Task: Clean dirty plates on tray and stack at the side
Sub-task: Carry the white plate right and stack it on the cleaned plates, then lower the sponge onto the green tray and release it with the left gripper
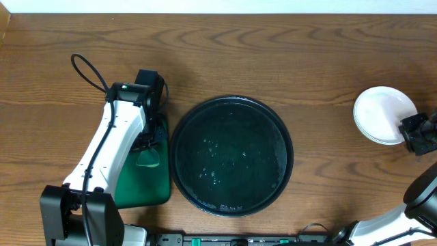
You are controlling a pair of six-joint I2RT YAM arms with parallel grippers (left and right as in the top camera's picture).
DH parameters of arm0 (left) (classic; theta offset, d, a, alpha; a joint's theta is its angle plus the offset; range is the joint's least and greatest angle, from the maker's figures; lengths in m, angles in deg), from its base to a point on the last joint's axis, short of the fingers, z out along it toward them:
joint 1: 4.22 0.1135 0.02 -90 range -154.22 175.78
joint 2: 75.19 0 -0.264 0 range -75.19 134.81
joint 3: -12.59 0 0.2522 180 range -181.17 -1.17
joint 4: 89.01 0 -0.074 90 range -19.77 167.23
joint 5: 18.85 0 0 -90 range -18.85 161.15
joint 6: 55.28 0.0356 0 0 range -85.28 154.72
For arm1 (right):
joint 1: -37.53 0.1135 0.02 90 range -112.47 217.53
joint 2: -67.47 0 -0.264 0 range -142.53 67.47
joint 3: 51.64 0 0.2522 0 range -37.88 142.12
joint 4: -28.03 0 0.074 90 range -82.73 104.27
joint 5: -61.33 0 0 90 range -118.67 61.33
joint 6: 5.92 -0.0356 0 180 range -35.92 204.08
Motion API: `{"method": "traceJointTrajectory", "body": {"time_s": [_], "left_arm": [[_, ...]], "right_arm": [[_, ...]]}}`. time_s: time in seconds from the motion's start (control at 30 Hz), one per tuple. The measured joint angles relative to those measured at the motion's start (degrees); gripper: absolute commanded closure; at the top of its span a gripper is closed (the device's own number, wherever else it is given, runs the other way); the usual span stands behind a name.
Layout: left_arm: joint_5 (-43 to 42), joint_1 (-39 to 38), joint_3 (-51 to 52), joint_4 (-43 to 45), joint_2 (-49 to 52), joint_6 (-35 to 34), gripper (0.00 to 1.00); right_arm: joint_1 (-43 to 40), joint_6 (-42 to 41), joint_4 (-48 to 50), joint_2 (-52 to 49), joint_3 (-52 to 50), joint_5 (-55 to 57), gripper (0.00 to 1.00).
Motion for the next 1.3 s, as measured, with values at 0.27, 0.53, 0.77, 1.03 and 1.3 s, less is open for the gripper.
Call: {"method": "traceJointTrajectory", "body": {"time_s": [0.27, 0.53, 0.77, 1.03, 1.3], "left_arm": [[0.0, 0.0, 0.0, 0.1, 0.0, 0.0, 0.93], [0.0, 0.0, 0.0, 0.1, 0.0, 0.0, 0.93], [-0.9, 0.1, 0.0, 0.0, 0.0, -0.2, 0.93], [-4.1, 6.8, 2.5, 5.7, 0.0, 0.1, 0.93], [-7.2, 10.3, 9.8, 11.9, 0.0, 3.1, 0.93]], "right_arm": [[1.4, 0.8, -1.3, 0.0, 0.0, -2.2, 0.01], [3.4, 1.6, -13.7, 4.1, 6.1, -3.3, 0.01], [9.4, 4.5, -25.5, 16.7, 13.2, -3.4, 0.01], [24.3, 6.9, -32.3, 27.9, 13.5, -3.8, 0.01], [37.9, 7.4, -32.7, 34.7, 13.5, -3.8, 0.01]]}}
